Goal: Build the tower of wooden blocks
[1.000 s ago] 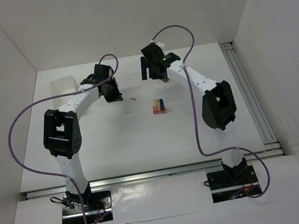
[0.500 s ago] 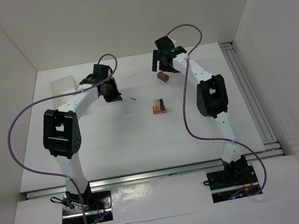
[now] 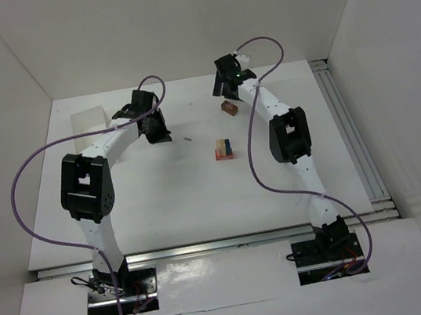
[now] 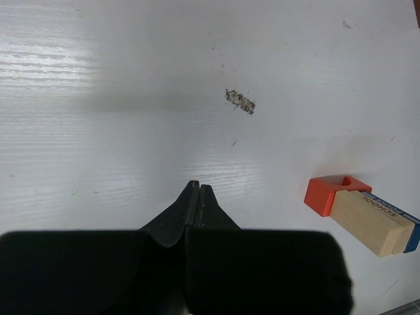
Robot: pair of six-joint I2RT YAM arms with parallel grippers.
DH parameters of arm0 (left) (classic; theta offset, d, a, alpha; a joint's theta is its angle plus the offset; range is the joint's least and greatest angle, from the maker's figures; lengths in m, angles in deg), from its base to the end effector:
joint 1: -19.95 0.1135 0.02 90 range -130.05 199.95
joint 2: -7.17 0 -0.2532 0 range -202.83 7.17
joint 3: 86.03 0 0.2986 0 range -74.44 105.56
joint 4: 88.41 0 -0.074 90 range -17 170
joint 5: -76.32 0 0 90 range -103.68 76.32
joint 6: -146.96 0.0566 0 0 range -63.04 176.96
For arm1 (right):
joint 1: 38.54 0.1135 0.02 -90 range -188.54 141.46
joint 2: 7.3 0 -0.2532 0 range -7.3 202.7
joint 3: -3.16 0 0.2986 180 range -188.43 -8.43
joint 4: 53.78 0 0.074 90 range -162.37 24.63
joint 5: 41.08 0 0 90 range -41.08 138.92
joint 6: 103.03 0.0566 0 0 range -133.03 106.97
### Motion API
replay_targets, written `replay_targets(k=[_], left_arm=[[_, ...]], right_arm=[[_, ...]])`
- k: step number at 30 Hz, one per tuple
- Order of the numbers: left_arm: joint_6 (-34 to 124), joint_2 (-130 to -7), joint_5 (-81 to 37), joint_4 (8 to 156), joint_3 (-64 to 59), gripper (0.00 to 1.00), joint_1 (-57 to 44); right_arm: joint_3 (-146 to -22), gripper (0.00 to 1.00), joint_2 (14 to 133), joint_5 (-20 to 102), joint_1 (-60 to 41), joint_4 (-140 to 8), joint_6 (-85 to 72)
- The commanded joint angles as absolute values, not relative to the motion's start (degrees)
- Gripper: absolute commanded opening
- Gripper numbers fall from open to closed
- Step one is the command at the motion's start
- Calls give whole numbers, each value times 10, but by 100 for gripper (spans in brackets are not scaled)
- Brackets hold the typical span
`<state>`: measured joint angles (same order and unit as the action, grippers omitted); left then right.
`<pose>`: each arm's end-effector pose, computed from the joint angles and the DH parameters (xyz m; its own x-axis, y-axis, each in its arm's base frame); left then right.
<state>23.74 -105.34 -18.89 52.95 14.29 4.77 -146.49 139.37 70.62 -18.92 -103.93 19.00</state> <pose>0.4727 -0.1336 0.1833 -0.7991 -0.3485 -0.4898 -0.1455 0.9027 -0.4049 0.5871 0.1871 0.1753 -0.6255 0.3002 -0.7202 0.3026 0.9441 0.1307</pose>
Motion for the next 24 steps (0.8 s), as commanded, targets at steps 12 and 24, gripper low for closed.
replay_targets(k=[12, 24], left_arm=[[243, -1057, -191, 529, 153, 0, 50], [243, -1046, -191, 529, 148, 0, 50]], right_arm=[[-1435, 99, 1375, 777, -175, -1027, 154], [-1368, 90, 1337, 757, -170, -1036, 154]])
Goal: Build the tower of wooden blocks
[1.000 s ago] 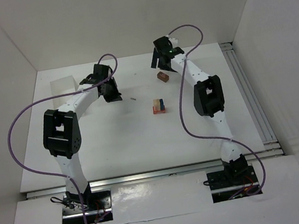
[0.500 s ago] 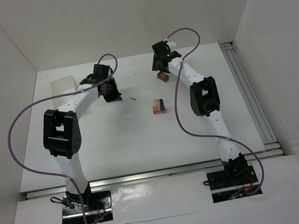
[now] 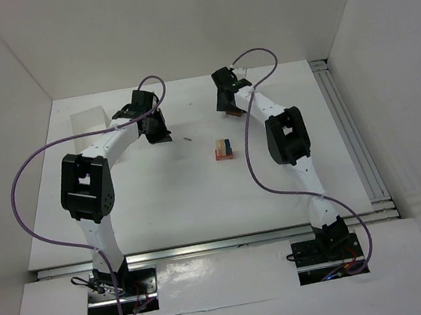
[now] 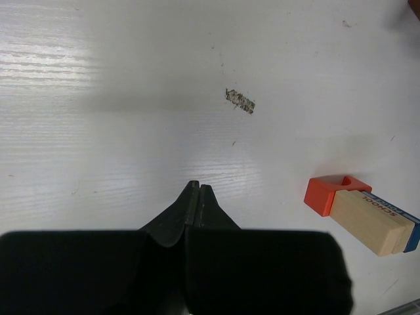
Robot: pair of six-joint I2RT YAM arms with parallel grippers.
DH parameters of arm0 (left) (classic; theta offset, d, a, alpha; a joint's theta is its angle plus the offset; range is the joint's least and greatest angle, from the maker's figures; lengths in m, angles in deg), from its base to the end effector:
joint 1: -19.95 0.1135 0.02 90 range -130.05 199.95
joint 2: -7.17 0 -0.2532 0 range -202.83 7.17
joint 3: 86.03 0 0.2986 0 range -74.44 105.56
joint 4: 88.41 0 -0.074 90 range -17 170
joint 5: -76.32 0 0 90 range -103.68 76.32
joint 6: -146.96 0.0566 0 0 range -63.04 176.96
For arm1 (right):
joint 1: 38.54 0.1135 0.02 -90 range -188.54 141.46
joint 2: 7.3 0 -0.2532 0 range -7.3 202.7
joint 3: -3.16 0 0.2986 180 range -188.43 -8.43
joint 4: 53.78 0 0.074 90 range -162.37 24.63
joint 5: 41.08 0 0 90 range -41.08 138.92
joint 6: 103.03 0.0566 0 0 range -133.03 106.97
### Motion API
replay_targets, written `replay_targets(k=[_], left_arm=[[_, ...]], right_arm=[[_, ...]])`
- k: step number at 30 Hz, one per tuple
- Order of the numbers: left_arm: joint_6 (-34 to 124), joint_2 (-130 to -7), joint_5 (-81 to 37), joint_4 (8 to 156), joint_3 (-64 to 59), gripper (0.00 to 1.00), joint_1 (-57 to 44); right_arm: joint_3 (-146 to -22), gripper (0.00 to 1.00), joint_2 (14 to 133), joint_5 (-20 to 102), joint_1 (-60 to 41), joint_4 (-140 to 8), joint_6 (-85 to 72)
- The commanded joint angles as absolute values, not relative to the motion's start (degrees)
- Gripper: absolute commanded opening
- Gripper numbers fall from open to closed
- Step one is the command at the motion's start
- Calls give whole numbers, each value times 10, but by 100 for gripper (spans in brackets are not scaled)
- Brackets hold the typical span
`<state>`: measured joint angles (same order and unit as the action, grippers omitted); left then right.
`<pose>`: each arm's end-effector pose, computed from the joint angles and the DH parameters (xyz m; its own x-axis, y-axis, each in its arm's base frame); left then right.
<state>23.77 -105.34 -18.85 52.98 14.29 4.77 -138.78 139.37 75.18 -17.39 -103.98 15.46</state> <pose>0.4727 -0.1335 0.1833 -0.7987 -0.3482 -0.4907 -0.1452 0.9030 -0.4044 0.5694 0.1934 0.1259 -0.7121 0.1832 -0.6777 0.2881 0.9566 -0.0442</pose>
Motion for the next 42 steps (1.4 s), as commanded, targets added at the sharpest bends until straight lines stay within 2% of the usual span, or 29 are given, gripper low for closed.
replay_targets(k=[1, 5, 13, 15, 18, 19, 25, 32, 42], left_arm=[[243, -1046, -191, 529, 148, 0, 50], [243, -1046, -191, 529, 148, 0, 50], [243, -1046, -191, 529, 148, 0, 50], [243, -1046, -191, 529, 148, 0, 50], [243, -1046, -191, 529, 148, 0, 50], [243, -1041, -191, 529, 148, 0, 50], [243, -1027, -186, 524, 142, 0, 50], [237, -1005, -181, 524, 120, 0, 50], [232, -975, -169, 529, 96, 0, 50]], right_arm=[[-1362, 87, 1331, 757, -170, -1036, 154], [-1362, 74, 1331, 757, -170, -1041, 154], [-1357, 73, 1325, 757, -170, -1041, 154], [-1357, 67, 1325, 757, -170, -1046, 154], [-1350, 51, 1299, 757, -170, -1047, 154], [-1341, 50, 1288, 752, -170, -1047, 149], [-1257, 50, 1141, 711, -160, -1024, 134], [-1073, 50, 985, 711, -87, -1032, 151], [-1009, 50, 927, 748, -5, -1089, 207]])
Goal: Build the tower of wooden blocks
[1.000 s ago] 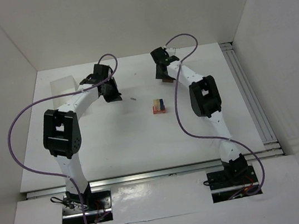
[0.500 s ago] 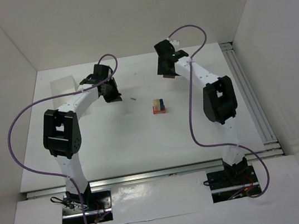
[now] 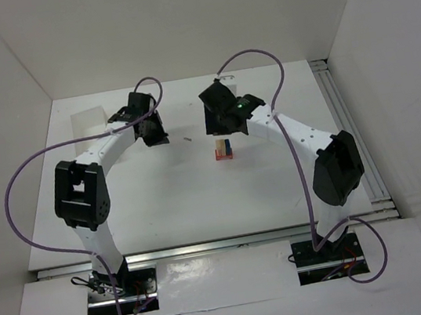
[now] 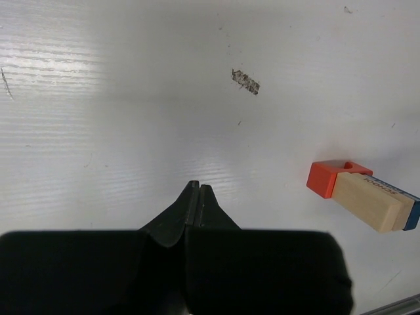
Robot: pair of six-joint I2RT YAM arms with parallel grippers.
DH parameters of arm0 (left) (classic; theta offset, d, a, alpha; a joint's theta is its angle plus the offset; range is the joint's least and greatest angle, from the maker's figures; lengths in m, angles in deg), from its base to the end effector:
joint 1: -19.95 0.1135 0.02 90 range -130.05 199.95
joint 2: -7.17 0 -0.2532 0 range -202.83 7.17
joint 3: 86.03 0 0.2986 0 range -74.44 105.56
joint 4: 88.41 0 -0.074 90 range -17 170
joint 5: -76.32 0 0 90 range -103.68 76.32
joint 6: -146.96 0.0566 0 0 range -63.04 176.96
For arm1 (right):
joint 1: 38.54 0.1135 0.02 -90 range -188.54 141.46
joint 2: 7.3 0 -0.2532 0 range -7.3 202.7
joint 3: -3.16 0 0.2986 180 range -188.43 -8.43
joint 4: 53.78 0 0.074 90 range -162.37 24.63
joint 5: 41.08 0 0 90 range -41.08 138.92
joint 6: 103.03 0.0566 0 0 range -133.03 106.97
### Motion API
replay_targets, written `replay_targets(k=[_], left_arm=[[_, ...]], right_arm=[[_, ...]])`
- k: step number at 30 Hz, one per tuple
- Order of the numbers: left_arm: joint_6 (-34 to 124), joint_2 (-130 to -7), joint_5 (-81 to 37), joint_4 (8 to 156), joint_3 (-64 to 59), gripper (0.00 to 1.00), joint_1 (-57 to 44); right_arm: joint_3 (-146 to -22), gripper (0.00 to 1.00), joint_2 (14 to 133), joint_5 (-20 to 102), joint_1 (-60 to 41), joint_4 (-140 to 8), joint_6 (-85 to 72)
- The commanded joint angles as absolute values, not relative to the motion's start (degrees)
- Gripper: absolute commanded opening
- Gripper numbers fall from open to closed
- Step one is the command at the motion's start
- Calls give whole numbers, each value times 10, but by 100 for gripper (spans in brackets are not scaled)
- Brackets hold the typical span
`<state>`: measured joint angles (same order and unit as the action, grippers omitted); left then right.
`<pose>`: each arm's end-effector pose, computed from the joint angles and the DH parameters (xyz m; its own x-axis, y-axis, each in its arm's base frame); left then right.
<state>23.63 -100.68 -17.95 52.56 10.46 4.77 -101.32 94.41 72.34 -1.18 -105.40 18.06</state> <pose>0.4559 -0.1281 0.1952 -0.7899 -0.3534 -0.5012 -0.1521 0.9046 -0.3982 0.3733 0.2567 0.2810 -0.6927 0.0673 -0.7181 0.0102 0.9965 0.0835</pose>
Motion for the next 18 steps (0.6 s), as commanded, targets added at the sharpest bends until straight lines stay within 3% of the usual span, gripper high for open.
replay_targets(k=[1, 12, 18], left_arm=[[232, -975, -169, 529, 96, 0, 50], [232, -958, -169, 535, 79, 0, 55], [232, -958, -175, 535, 79, 0, 55]], right_arm=[[-1009, 50, 927, 748, -5, -1095, 214], [-997, 51, 918, 791, 13, -1101, 220], [-958, 51, 881, 773, -109, -1059, 177]])
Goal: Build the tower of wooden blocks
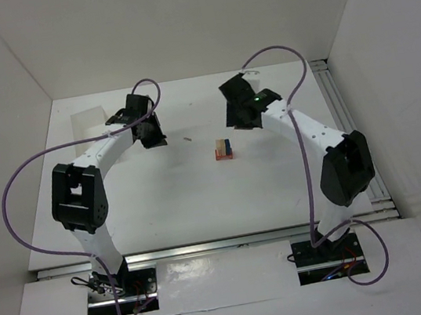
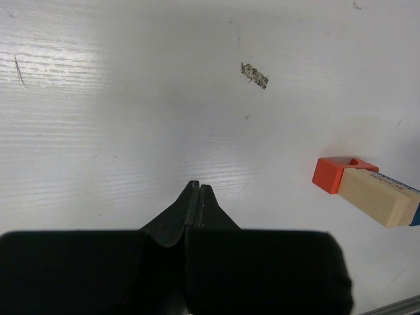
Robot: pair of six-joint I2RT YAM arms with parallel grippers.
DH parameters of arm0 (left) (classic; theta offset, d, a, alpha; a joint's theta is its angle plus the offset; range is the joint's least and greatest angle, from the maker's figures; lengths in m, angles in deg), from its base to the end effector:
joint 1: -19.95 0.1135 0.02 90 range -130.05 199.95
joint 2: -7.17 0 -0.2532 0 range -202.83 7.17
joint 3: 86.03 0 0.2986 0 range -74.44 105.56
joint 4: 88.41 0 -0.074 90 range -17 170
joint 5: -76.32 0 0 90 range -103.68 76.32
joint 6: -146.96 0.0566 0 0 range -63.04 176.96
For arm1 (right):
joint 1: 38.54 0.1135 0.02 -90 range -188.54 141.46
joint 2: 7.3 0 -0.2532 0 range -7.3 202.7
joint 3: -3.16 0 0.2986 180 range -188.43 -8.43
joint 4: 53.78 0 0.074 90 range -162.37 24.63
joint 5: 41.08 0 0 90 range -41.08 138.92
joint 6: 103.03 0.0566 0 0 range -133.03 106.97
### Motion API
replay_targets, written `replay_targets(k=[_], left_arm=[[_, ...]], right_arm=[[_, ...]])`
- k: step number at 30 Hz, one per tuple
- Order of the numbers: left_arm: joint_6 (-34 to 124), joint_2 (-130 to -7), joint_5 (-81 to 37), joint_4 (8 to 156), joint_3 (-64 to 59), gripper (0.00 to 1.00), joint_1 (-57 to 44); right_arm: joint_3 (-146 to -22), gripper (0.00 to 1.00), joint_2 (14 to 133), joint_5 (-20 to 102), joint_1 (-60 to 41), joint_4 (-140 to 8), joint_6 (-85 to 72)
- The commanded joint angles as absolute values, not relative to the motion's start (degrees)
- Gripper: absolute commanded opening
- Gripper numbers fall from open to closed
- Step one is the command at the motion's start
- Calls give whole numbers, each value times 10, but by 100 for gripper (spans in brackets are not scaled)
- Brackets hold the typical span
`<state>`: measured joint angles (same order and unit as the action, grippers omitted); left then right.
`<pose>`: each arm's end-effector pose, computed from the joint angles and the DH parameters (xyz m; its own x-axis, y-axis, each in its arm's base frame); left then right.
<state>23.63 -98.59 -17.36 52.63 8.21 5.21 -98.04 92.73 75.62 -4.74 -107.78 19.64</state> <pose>0.4482 -0.1217 0.1969 -0.7845 -0.3606 -0.5045 -0.1648 0.9055 -0.3910 0.3780 0.2225 0.2697 -0.7039 0.1091 -0.7019 0.1290 0.9913 0.0247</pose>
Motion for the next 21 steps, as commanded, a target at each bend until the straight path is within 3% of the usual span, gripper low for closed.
replay_targets(k=[1, 5, 10, 21], left_arm=[[232, -958, -175, 541, 79, 0, 55], [232, -958, -181, 541, 79, 0, 55], [232, -958, -175, 541, 79, 0, 55], [232, -964, -182, 541, 79, 0, 55]], right_arm=[[-949, 51, 881, 762, -129, -1049, 172], [-928, 51, 924, 714, -202, -1028, 167], [-927, 51, 949, 681, -215, -1008, 167], [-984, 51, 922, 723, -65, -1037, 160]])
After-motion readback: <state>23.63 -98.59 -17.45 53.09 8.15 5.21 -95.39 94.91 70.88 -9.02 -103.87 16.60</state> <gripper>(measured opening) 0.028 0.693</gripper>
